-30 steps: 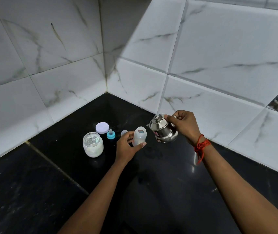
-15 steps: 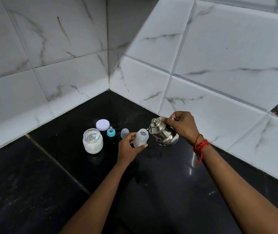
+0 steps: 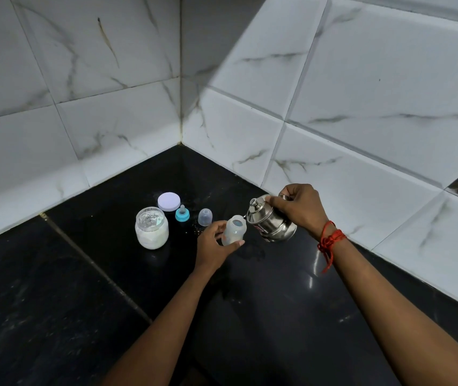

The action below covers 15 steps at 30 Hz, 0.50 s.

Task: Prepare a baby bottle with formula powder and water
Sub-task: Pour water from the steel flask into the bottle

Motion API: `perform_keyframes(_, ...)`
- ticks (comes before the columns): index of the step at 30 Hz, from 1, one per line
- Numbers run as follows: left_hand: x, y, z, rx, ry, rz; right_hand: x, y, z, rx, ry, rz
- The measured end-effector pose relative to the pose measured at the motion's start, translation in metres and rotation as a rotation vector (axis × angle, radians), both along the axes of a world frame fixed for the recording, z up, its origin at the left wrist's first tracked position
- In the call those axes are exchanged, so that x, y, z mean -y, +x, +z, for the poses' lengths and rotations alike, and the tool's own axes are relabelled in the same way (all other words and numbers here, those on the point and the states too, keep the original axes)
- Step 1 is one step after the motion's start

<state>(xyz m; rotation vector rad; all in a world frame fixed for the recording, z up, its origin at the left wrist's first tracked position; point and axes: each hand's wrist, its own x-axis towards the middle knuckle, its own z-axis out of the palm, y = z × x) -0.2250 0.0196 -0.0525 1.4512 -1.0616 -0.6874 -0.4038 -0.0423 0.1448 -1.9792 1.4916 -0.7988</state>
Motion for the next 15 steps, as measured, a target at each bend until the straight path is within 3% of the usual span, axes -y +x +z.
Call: perform_keyframes(15, -0.0011, -0.0027, -0.0106, -0.004, 0.042, 0.02, 0.0019, -0.0014, 0.0029, -0.067, -0.008, 0.016)
